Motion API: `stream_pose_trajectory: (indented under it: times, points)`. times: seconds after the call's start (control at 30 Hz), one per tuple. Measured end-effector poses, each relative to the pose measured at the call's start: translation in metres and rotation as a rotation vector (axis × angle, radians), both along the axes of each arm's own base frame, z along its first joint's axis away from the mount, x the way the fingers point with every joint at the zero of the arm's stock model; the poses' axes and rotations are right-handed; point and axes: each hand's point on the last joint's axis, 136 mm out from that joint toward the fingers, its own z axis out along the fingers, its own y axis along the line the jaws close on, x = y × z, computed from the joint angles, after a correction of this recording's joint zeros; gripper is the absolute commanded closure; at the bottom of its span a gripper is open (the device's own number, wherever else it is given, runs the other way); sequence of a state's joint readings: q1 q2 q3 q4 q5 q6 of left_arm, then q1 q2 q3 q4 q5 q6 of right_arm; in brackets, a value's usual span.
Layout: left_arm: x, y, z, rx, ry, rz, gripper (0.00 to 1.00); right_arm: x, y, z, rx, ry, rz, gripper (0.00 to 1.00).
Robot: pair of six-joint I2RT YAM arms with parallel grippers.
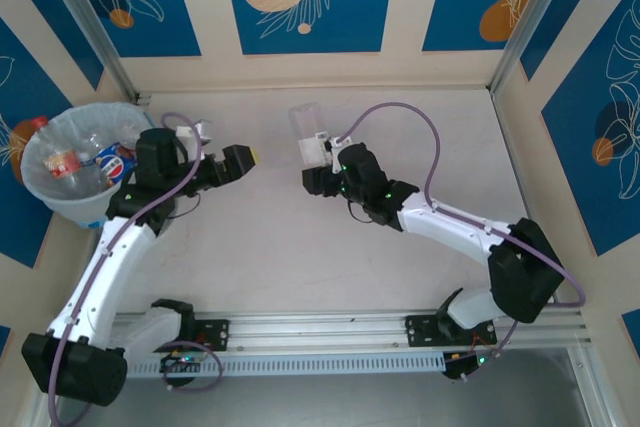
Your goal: Put the plastic bottles in the bin
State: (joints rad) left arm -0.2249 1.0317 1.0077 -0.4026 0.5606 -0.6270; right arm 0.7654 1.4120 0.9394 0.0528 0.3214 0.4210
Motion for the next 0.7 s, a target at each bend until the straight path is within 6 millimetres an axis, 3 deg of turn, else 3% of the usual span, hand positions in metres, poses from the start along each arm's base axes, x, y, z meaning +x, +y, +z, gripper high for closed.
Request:
stream_pose_trajectory:
  times: [0.53, 0.7]
  points:
    - [0.018, -0.107, 0.015, -0.028, -0.018, -0.22, 0.01, -0.036, 0.003, 0.04, 0.118, -0.088, 0.119, 0.55]
    - [0.03, -0.115, 0.007, 0.006, -0.015, -0.171, 0.04, -0.043, 0.01, 0.047, 0.136, -0.108, 0.172, 0.55]
